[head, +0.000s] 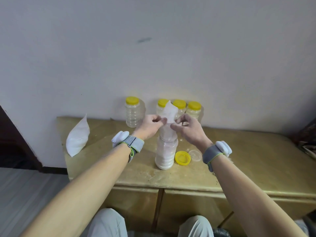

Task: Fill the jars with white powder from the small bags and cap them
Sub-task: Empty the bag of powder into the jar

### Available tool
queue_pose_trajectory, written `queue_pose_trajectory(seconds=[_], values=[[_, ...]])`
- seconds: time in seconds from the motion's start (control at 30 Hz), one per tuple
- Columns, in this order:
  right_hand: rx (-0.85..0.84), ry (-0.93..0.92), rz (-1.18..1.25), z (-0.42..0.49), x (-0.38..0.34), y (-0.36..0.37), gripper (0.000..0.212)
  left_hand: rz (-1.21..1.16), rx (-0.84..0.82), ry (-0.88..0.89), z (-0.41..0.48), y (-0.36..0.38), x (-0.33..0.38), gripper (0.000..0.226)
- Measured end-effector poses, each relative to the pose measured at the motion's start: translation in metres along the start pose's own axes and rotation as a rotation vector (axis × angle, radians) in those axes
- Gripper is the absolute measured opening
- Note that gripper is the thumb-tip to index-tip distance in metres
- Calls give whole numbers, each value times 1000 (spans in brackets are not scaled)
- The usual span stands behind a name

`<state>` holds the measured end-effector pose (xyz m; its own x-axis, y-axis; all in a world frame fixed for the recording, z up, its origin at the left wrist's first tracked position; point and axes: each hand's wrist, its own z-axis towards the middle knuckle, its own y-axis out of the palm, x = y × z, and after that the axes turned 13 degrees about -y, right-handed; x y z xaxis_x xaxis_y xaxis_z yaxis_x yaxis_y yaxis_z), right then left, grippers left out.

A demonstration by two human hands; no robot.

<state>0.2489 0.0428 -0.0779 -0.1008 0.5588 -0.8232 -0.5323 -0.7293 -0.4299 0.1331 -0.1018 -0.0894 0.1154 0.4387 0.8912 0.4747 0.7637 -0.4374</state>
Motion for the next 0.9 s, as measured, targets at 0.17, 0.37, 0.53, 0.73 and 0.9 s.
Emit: queue_pose_trajectory(seconds=[0.17,0.37,0.53,0.73,0.9], values=[[-44,-109,-61,-1,-12,-10,50,184,-19,59,-8,3,1,22],[111,-196,-281,8,-12,-16,17,129,-80,64,-12,5,7,14],[-35,-106,-362,8,-12,-12,36,87,-266,-6,-8,11,6,66],[79,-185,-216,7,-23,-11,25,228,-195,-17,-9,36,6,55],[162,-259,-302,8,-19,-15,15,283,-51,-2,-14,54,0,35]])
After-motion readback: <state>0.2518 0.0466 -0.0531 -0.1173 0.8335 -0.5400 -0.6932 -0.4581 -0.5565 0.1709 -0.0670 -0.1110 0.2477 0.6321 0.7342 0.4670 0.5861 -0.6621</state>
